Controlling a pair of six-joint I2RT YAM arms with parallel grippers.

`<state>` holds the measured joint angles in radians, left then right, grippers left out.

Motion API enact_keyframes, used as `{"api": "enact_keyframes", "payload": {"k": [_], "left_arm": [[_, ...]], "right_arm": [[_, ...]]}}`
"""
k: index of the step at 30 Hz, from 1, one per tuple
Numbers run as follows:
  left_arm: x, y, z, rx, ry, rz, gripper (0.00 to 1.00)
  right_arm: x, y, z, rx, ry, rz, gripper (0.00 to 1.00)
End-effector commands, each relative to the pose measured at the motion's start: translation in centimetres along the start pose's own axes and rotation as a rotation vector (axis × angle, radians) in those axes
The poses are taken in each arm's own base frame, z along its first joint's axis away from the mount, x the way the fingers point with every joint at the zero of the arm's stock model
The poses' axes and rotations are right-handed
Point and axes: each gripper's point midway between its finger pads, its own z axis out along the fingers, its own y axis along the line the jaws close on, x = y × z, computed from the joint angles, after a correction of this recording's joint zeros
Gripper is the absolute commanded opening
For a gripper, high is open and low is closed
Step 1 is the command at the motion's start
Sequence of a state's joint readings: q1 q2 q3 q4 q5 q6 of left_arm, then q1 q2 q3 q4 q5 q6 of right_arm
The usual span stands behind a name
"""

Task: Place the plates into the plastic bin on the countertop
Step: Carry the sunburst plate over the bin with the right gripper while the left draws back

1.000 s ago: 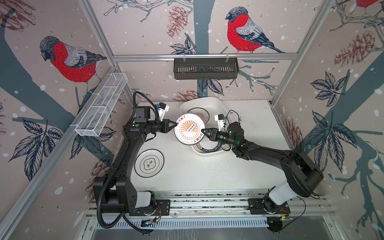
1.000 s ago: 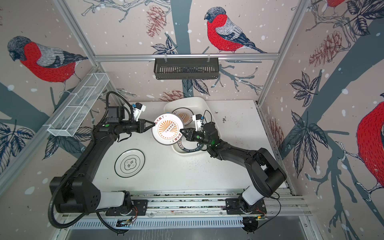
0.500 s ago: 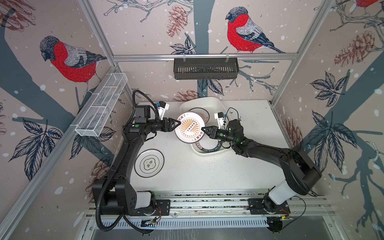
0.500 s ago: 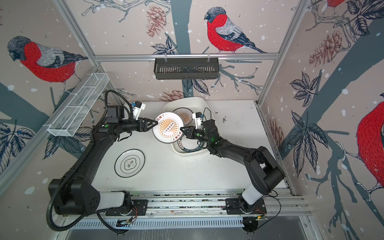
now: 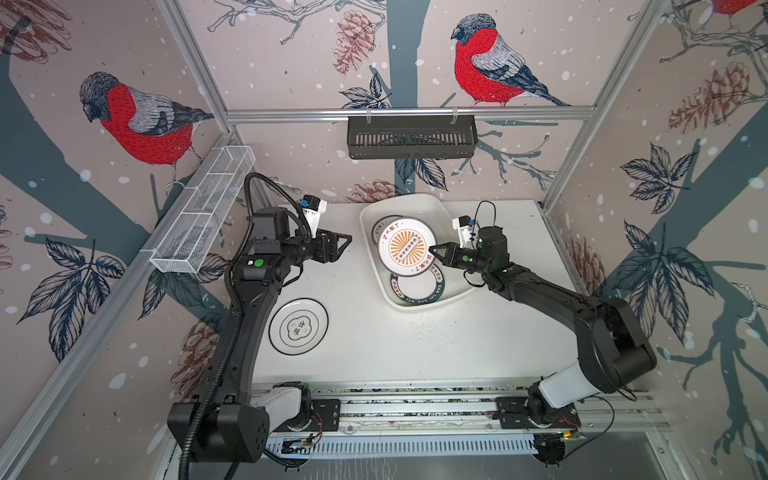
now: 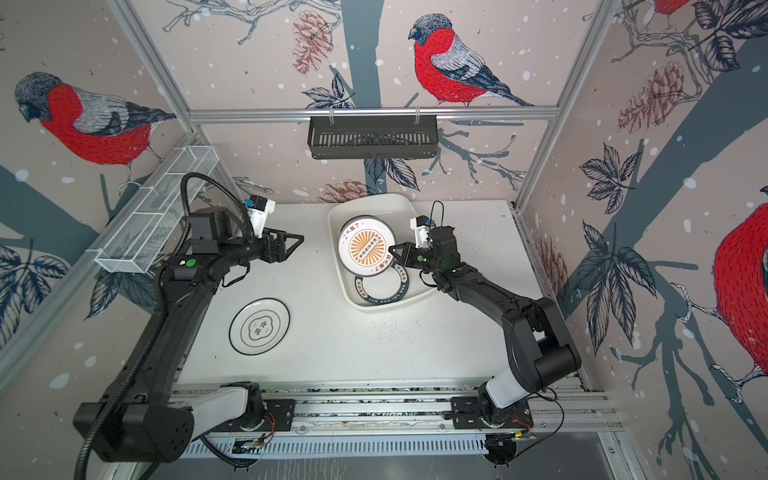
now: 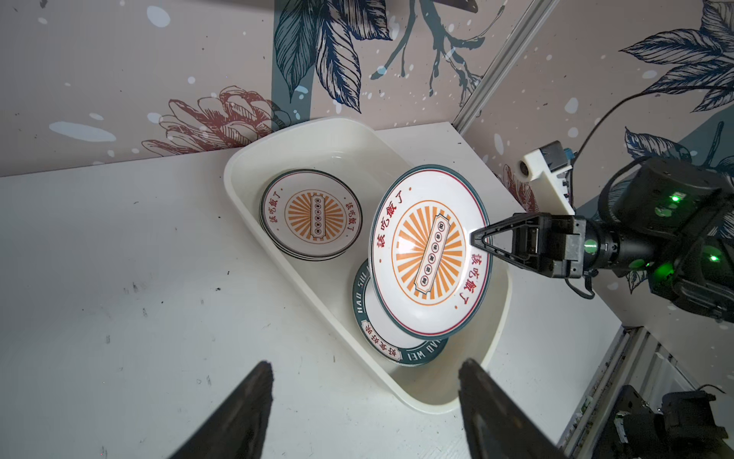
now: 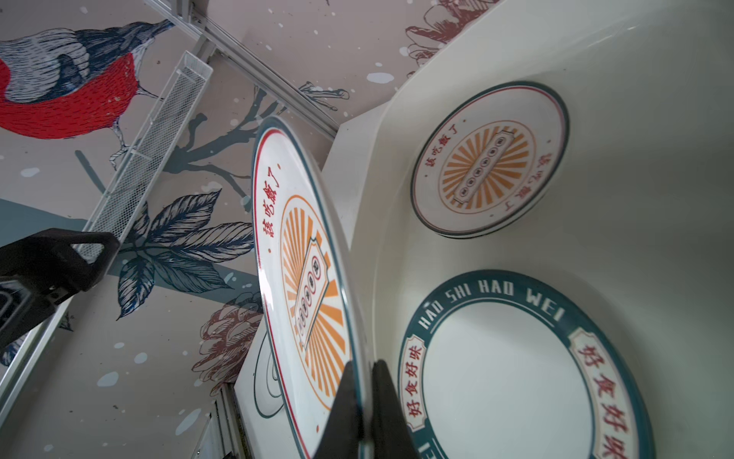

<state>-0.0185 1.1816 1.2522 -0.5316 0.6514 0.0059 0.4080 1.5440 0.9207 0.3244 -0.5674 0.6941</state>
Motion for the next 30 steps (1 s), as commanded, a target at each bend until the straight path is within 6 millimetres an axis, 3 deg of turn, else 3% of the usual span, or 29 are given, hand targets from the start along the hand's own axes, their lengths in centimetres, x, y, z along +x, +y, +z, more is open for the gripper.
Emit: {"api": "enact_keyframes", "payload": {"k": [1, 15, 30], "left_arm": [[0.3, -0.3, -0.5, -0.001, 0.01, 0.036, 0.74], [1.8, -1.3, -0.8, 0.044, 0.031, 0.068, 0.75], [2.8, -1.7, -0.9, 0.066, 0.052, 0.077, 0.75]], "right_arm": [[0.6, -1.4, -0.5, 0.039, 0.062, -0.061, 0.02], [2.4, -7.0, -0.2, 0.131, 0.188, -0.055, 0.02], [4.1, -10.3, 1.0, 0.166, 0.298, -0.026, 0.03]]}}
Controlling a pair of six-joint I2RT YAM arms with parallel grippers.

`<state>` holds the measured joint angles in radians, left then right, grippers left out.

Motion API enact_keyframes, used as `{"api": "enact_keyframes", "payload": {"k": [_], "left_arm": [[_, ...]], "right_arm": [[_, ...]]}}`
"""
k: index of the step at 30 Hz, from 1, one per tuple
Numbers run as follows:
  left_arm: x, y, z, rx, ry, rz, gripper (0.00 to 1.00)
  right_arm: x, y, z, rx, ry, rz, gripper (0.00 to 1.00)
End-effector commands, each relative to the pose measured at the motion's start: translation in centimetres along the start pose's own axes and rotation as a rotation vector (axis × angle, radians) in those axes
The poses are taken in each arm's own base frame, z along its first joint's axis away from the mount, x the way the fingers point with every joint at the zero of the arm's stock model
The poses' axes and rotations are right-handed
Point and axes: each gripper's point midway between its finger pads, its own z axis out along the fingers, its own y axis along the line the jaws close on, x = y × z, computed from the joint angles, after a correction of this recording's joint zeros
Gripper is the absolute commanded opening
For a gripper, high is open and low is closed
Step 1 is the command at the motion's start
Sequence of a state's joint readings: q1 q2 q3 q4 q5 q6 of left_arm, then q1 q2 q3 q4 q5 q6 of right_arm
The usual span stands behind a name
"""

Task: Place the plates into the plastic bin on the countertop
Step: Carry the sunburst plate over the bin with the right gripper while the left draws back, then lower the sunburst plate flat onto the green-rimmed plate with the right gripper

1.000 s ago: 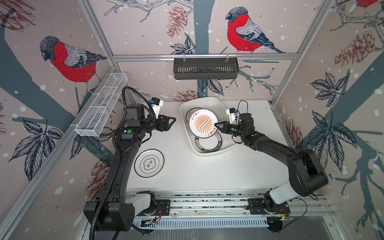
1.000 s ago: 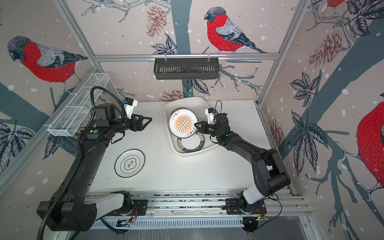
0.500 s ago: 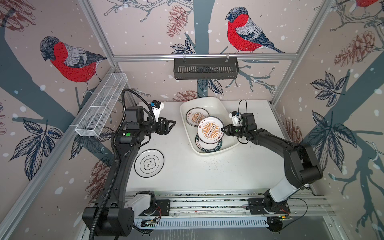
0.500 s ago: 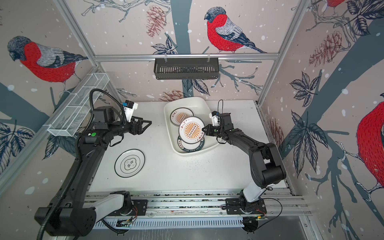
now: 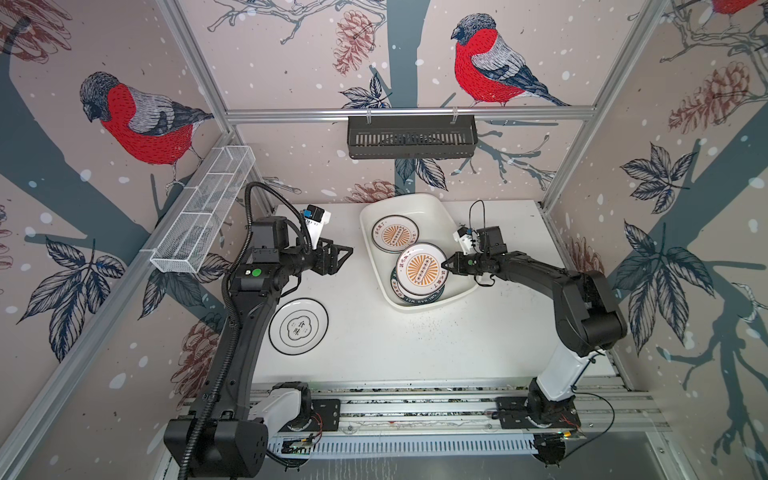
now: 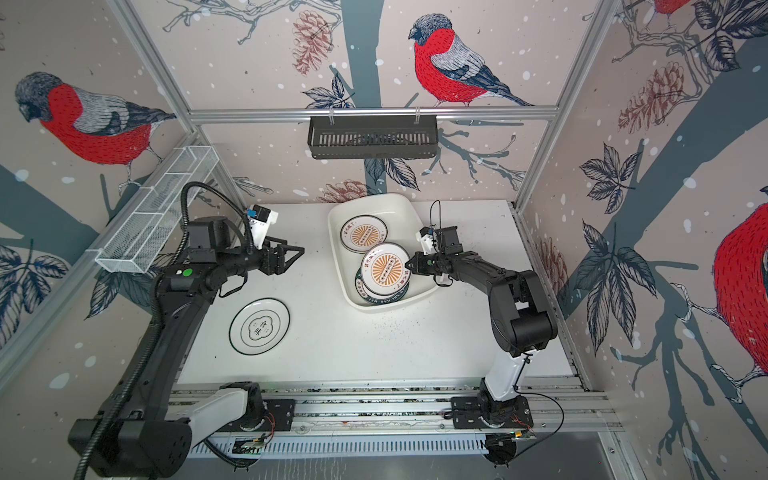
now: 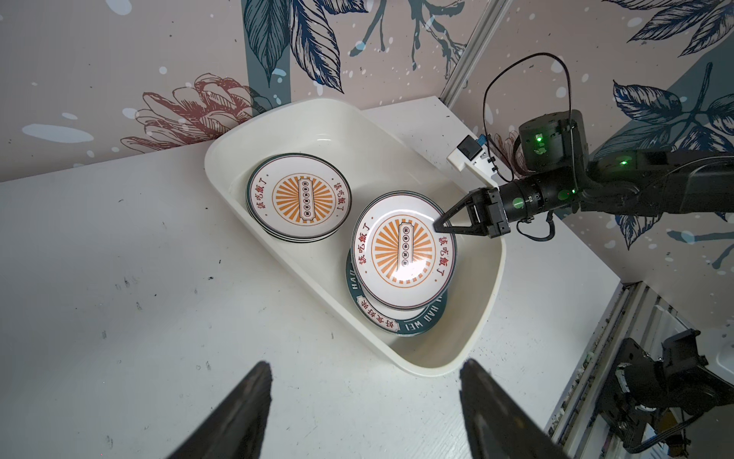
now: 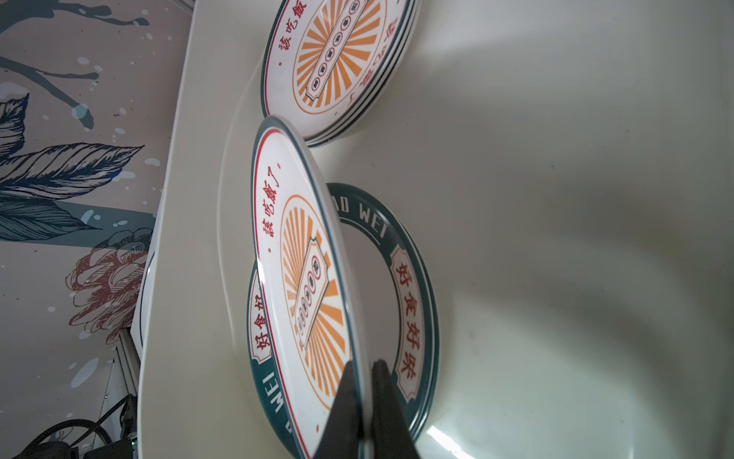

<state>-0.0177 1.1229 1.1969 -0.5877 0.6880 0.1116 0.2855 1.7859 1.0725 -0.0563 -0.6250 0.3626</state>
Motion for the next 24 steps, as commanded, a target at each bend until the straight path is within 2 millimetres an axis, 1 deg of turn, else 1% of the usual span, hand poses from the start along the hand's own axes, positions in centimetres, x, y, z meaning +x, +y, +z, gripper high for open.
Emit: {"api": "enact_keyframes", "payload": {"k": [1, 7, 13, 17, 24], "left_arm": [[0.4, -0.6, -0.1, 0.029, 0.012, 0.006, 0.75], [1.1, -0.5, 0.2, 0.035, 0.028, -0.007, 0.75], [0.8, -0.7, 0.0, 0.038, 0.021, -0.004, 0.75], [0.9, -0.6, 0.1, 0.041, 0.029, -0.009, 0.75], [0.8, -0.7, 0.0, 0.042, 0.025, -0.001, 0.75]], "right_arm": [[-0.1, 0.3, 0.2, -0.031, 0.014, -0.025, 0.04], [0.2, -0.2, 0.4, -0.036, 0.036, -0.014, 0.05], [0.3, -0.9, 0.5, -0.029, 0.045, -0.002, 0.08], [0.1, -0.9, 0.5, -0.033, 0.04, 0.004, 0.09], [0.5, -1.3, 0.9, -0.031, 0.053, 0.02, 0.11]]}}
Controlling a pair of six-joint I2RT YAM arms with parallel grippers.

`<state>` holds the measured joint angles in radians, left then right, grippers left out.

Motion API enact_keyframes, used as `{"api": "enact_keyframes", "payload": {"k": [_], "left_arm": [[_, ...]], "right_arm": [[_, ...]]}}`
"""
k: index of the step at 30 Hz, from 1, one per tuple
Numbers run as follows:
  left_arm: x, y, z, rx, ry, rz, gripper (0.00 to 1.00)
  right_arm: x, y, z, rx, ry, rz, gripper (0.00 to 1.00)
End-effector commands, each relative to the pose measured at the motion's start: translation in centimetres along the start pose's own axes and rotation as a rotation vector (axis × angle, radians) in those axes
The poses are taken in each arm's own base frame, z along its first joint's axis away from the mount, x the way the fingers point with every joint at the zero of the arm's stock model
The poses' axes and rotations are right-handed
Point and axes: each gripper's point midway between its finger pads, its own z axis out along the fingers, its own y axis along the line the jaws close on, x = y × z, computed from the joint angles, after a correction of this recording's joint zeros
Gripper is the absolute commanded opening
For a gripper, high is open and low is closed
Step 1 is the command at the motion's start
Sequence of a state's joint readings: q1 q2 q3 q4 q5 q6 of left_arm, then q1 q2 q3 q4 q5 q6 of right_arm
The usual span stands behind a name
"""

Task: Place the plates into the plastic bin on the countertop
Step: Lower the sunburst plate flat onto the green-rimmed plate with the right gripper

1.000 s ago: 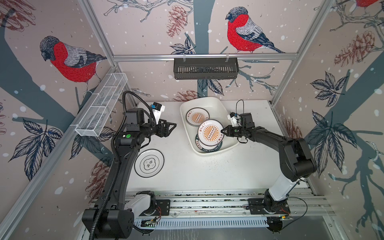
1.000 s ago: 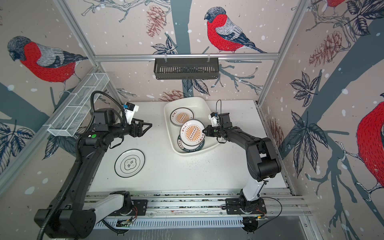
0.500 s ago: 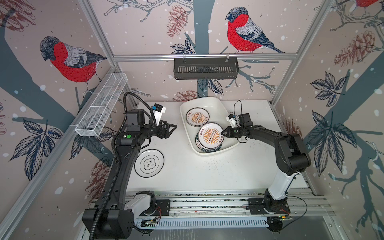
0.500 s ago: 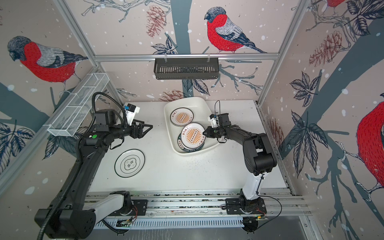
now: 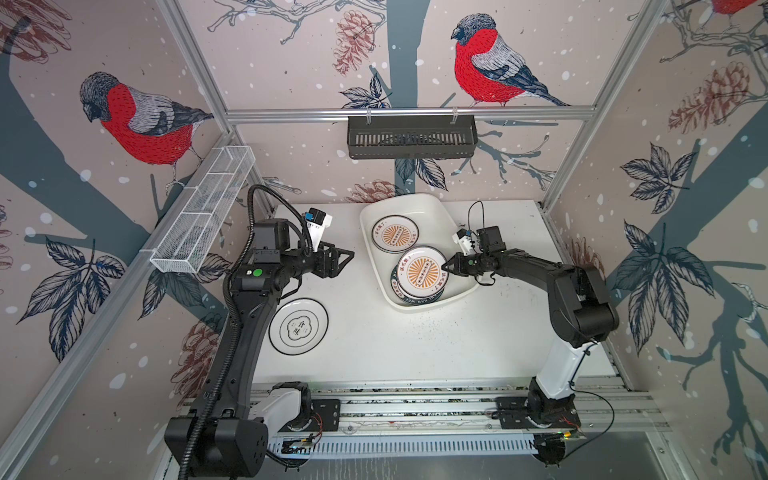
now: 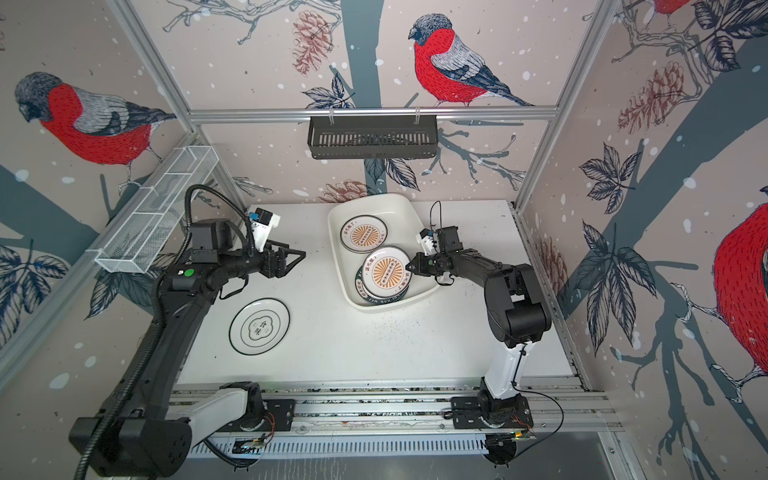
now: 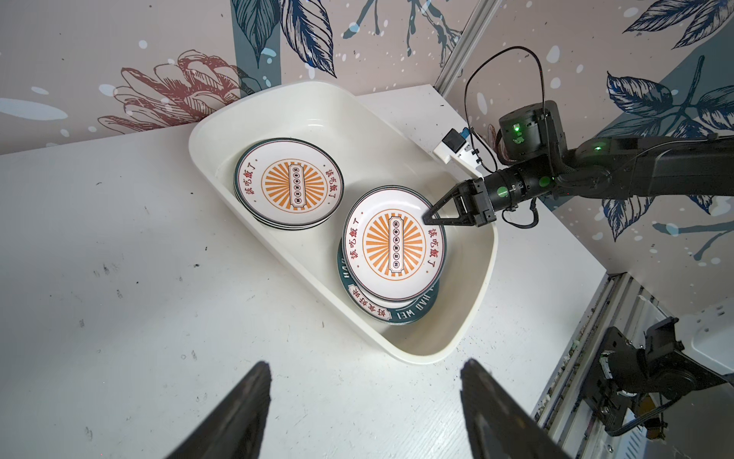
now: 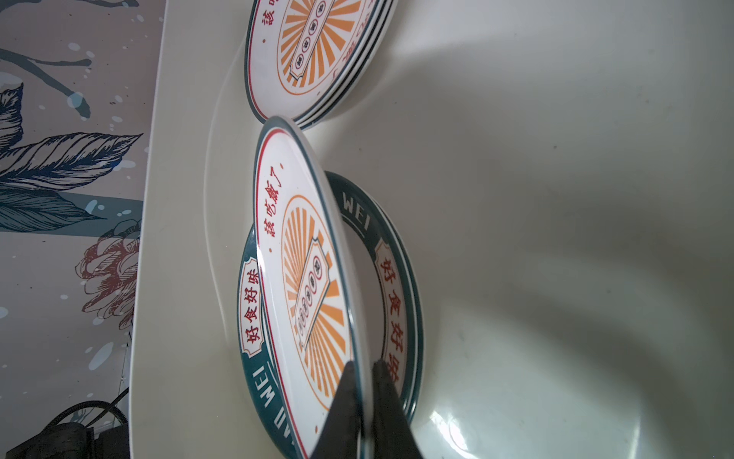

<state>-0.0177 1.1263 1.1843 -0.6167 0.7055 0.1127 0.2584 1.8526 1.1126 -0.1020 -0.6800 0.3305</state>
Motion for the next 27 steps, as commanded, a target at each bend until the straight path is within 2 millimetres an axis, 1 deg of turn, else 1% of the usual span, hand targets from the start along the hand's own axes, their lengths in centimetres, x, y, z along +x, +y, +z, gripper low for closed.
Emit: {"api": "enact_keyframes", "payload": {"k": [1, 14, 27], "left_arm": [[-0.2, -0.5, -0.3, 0.02, -0.006, 0.028, 0.75], [-0.2, -0.6, -0.4, 0.019, 0.001, 0.039, 0.75], [-1.3, -0.7, -1.2, -0.018, -0.04, 0.086, 0.75]], "right_arm": [[0.0, -0.1, 0.1, -0.005, -0.003, -0.007, 0.12], [0.0, -0.7, 0.3, 0.024, 0.002, 0.003, 0.17], [-0.3, -1.3, 0.0, 0.073, 0.006, -0.002, 0.2]]}}
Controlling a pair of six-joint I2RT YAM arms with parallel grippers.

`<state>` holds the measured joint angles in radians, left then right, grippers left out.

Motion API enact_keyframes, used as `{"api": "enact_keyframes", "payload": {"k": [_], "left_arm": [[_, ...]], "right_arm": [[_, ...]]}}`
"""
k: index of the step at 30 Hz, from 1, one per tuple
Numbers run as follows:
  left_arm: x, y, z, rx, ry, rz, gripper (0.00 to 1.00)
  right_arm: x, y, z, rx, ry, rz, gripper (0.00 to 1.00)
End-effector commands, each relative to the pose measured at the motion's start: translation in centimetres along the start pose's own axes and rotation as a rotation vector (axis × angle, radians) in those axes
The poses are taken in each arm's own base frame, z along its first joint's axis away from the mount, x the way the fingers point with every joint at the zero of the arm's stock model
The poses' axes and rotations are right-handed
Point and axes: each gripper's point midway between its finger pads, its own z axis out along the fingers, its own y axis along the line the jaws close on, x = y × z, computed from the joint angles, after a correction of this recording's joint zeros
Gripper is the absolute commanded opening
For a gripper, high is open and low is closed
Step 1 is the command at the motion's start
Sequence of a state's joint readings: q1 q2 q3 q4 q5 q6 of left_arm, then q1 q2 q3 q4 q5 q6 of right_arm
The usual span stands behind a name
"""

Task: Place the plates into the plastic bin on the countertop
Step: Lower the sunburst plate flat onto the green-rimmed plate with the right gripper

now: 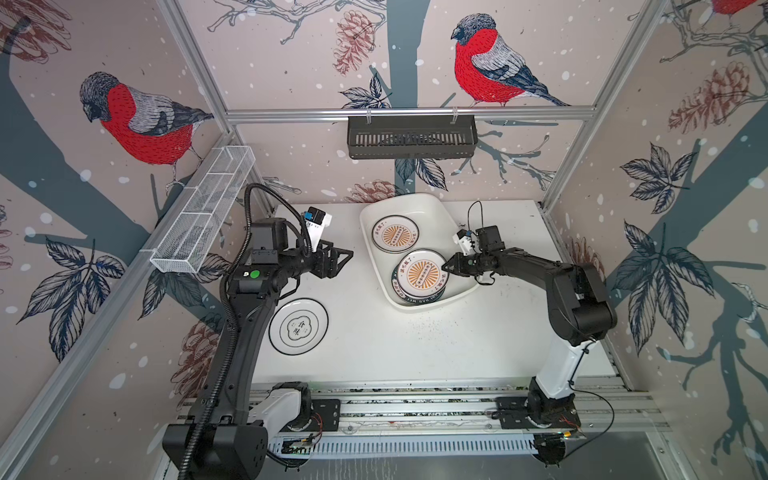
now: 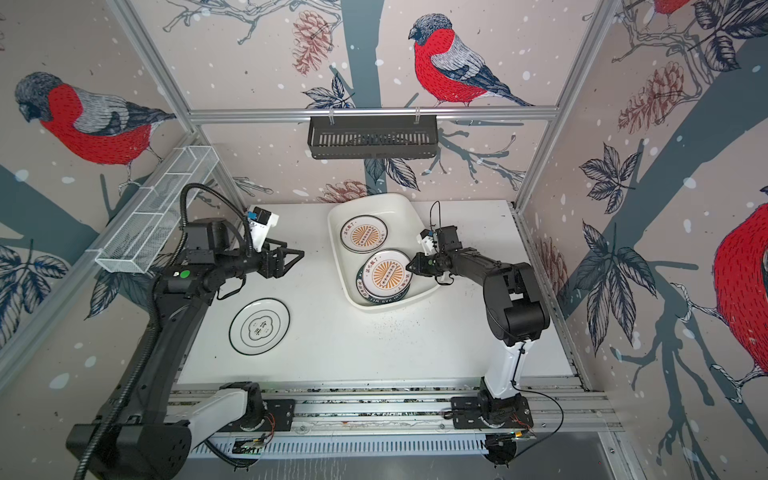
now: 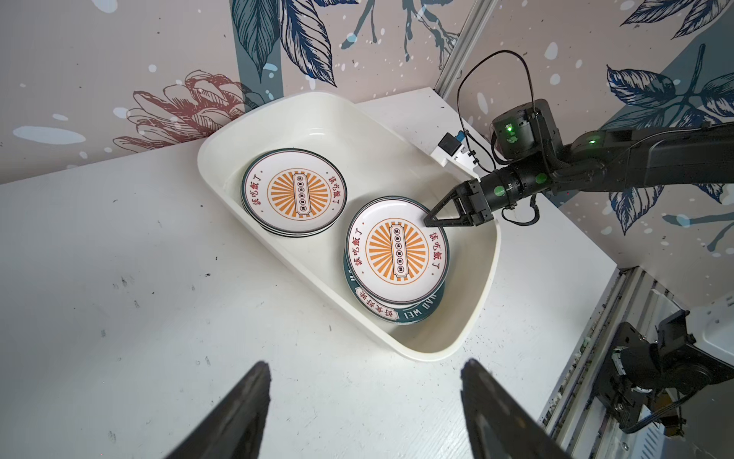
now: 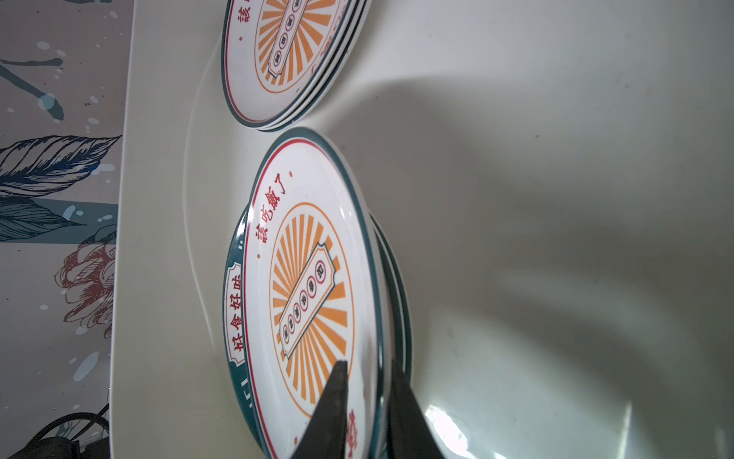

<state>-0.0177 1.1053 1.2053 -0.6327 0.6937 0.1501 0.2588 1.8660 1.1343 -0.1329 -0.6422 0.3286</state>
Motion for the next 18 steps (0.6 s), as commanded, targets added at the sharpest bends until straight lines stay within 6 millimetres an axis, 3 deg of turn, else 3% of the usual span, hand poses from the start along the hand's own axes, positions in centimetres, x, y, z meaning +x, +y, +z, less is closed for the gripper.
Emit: {"api": "enact_keyframes", "payload": {"k": [1, 18], "left_arm": [[-0.63, -0.17, -0.33, -0.003, -0.022, 0.03, 0.75], [-0.21, -0.01, 0.0, 0.002, -0.003, 0.028, 0.76]], "right_arm": [[-0.15, -0.65, -0.08, 0.04, -0.001, -0.014, 0.2], [-0.41, -0.77, 0.27, 0.108, 0.019, -0.043, 0.23]]}}
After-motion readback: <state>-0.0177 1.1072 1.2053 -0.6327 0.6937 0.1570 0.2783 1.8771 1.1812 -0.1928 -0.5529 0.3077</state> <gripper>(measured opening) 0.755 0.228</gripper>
